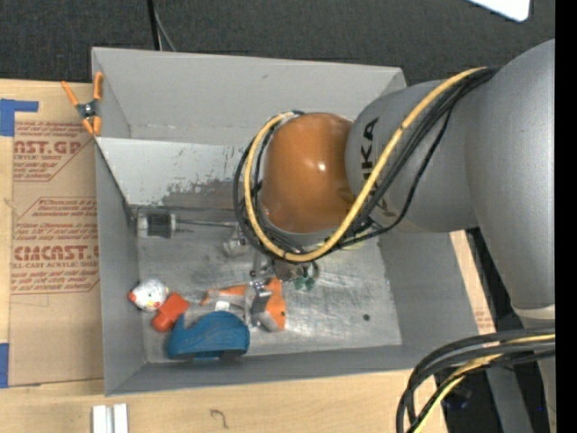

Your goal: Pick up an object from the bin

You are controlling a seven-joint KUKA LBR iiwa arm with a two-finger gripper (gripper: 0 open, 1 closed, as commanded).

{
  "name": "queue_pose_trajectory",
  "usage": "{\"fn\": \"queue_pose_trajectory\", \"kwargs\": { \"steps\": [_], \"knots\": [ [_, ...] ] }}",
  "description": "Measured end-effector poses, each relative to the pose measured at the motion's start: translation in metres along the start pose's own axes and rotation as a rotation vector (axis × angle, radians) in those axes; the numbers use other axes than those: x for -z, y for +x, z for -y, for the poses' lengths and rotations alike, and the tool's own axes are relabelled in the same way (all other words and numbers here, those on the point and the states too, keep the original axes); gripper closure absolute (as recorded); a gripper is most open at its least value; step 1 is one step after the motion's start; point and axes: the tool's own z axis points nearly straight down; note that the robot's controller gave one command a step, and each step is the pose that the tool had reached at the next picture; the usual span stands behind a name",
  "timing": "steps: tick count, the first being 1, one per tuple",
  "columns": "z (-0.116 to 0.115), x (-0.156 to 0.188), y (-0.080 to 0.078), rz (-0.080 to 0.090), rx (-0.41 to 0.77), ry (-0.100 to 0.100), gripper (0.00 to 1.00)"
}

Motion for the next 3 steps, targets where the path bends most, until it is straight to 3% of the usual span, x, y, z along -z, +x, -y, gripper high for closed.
{"fn": "queue_pose_trajectory", "kwargs": {
  "steps": [1, 2, 3],
  "knots": [
    [0.0471, -0.0607, 0.0098, 0.001, 0.054, 0.001, 1.00],
    [0.0466, -0.0611, 0.0104, 0.000, 0.054, 0.001, 0.00],
    [0.0464, -0.0609, 0.0102, 0.000, 0.054, 0.000, 1.00]
  ]
}}
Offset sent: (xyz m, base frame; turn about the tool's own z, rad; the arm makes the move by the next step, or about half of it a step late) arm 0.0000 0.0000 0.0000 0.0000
